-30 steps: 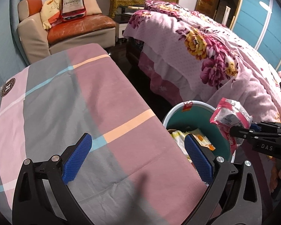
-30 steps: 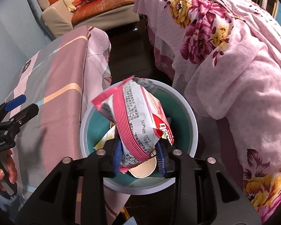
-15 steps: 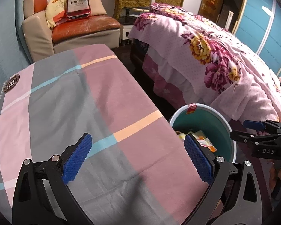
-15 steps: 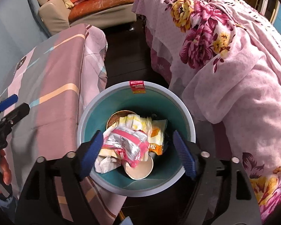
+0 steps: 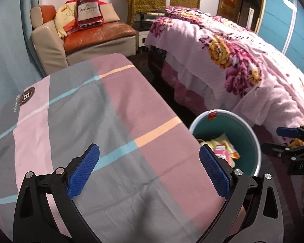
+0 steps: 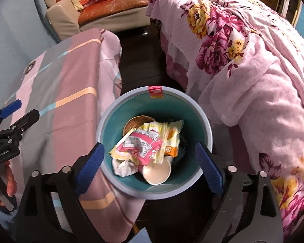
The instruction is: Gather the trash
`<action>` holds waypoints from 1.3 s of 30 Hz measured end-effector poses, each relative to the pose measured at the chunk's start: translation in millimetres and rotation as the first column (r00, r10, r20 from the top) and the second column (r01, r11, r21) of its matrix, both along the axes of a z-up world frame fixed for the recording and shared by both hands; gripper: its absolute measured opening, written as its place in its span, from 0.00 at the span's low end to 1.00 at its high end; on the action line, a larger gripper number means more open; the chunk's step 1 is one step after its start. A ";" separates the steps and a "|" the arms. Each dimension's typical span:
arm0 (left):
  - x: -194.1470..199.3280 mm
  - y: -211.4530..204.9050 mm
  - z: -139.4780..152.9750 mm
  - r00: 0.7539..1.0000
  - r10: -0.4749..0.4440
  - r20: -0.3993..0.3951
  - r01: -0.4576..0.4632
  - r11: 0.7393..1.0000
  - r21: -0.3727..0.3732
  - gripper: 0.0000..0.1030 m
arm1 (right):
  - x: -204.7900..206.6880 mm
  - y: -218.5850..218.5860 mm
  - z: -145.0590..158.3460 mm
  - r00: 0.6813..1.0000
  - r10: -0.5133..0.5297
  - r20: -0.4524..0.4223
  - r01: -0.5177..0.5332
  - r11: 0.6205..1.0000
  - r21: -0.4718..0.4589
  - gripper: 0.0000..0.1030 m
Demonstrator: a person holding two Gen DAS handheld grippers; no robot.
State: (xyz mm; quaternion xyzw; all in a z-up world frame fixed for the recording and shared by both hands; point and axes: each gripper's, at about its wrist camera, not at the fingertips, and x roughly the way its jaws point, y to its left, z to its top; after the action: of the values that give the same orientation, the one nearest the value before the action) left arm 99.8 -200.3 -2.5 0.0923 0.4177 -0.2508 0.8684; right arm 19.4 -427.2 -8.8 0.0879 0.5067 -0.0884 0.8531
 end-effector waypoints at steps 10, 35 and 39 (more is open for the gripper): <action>-17.7 11.4 14.0 0.999 0.033 -0.033 -0.032 0.999 0.001 0.96 | -29.2 19.7 21.3 0.998 0.038 0.060 -0.033 0.997 -0.076 0.94; -54.0 38.6 26.8 0.994 0.105 -0.010 -0.105 0.994 0.030 0.96 | -73.8 62.1 44.8 0.986 0.113 0.120 -0.096 0.985 -0.140 0.94; -61.5 38.6 29.1 0.995 0.099 0.007 -0.099 0.994 0.040 0.96 | -76.4 60.9 45.1 0.987 0.108 0.120 -0.091 0.986 -0.137 0.94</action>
State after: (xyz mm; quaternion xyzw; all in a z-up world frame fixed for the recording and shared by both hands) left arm 38.3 -161.7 26.6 0.0898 0.4247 -0.1988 0.8786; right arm -57.0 -366.3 36.3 0.0117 0.4482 -0.0732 0.8909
